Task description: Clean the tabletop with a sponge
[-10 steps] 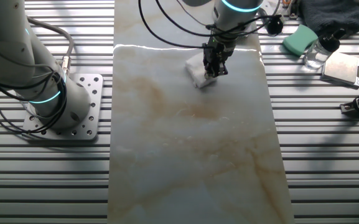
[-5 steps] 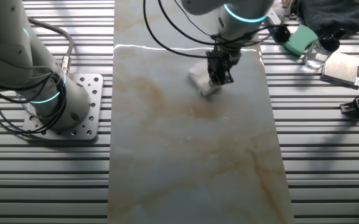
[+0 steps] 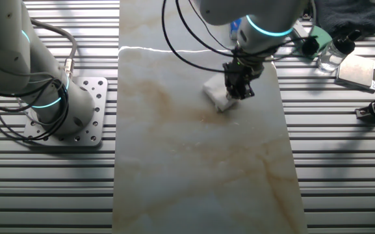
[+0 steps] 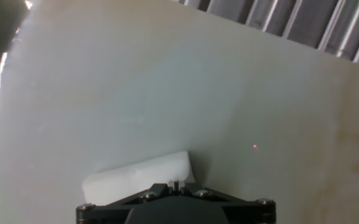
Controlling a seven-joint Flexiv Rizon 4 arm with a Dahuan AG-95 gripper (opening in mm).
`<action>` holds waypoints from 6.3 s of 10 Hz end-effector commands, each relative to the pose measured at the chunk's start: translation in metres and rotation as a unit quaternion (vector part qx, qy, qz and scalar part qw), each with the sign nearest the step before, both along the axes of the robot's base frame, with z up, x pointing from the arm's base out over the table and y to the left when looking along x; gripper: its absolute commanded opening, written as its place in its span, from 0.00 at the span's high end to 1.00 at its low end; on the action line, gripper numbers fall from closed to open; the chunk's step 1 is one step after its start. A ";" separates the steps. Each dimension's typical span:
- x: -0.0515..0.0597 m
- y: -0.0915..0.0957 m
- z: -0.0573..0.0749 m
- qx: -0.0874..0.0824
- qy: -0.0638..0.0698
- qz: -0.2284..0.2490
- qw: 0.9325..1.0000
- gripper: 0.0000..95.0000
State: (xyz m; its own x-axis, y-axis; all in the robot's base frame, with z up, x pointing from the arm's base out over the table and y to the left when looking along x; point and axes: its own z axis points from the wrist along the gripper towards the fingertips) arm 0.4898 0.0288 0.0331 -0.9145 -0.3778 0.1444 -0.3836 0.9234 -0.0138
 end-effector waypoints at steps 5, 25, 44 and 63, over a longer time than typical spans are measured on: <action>0.024 -0.047 0.006 0.007 0.001 0.034 0.999 1.00; 0.052 -0.068 0.003 0.037 -0.009 0.053 0.998 1.00; 0.052 -0.068 0.003 0.022 -0.003 0.046 0.999 1.00; 0.057 -0.083 -0.008 0.039 -0.019 0.045 0.998 1.00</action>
State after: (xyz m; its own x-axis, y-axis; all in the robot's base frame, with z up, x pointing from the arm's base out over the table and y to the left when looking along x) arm 0.5467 -0.0558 0.0254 -0.8792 -0.4701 0.0772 -0.4683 0.8826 0.0414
